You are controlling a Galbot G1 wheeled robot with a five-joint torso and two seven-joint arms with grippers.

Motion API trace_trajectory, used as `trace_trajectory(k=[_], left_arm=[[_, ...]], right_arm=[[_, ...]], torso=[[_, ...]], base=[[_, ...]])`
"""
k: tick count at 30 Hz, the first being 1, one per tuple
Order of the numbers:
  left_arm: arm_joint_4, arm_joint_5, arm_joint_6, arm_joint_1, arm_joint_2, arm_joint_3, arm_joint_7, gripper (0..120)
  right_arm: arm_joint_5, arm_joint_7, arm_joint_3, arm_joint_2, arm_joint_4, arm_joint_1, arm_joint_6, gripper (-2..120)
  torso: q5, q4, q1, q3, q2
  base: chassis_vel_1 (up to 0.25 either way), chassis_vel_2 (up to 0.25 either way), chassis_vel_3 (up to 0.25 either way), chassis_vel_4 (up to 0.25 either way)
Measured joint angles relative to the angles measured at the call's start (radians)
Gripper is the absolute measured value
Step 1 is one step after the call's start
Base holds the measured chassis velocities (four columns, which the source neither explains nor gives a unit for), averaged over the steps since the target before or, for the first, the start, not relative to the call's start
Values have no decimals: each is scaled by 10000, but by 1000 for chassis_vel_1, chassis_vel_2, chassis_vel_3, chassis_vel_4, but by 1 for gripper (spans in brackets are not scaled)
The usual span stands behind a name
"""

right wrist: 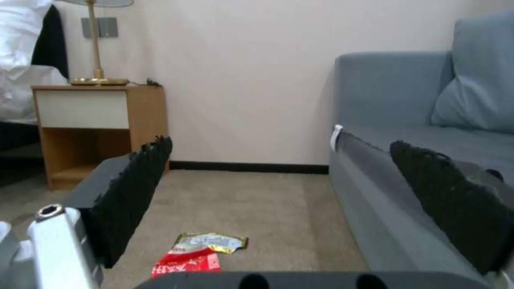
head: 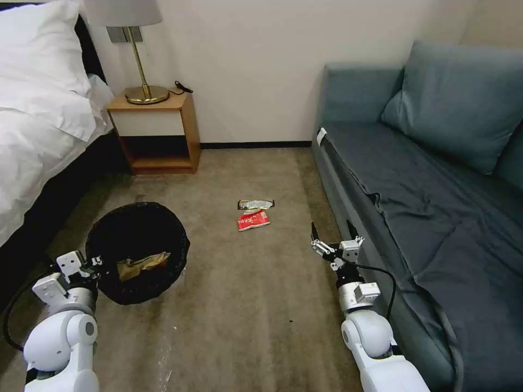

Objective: Pick up the trash bin, then pick up the garbage on the floor and place it into the trash bin.

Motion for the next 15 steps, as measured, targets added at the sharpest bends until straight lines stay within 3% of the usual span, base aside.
trace_trajectory(k=[6, 15], left_arm=[[0, 20, -39, 50, -12, -3, -3, 1], [-24, 73, -41, -12, -43, 63, -6, 1]], right_arm=[[-31, 0, -24, 41, -178, 4, 89, 100], [-41, -5, -3, 37, -402, 105, 149, 100]], torso=[[0, 0, 0, 0, 0], [0, 0, 1, 2, 0]], base=[[-32, 25, 28, -25], [-109, 114, 99, -107]])
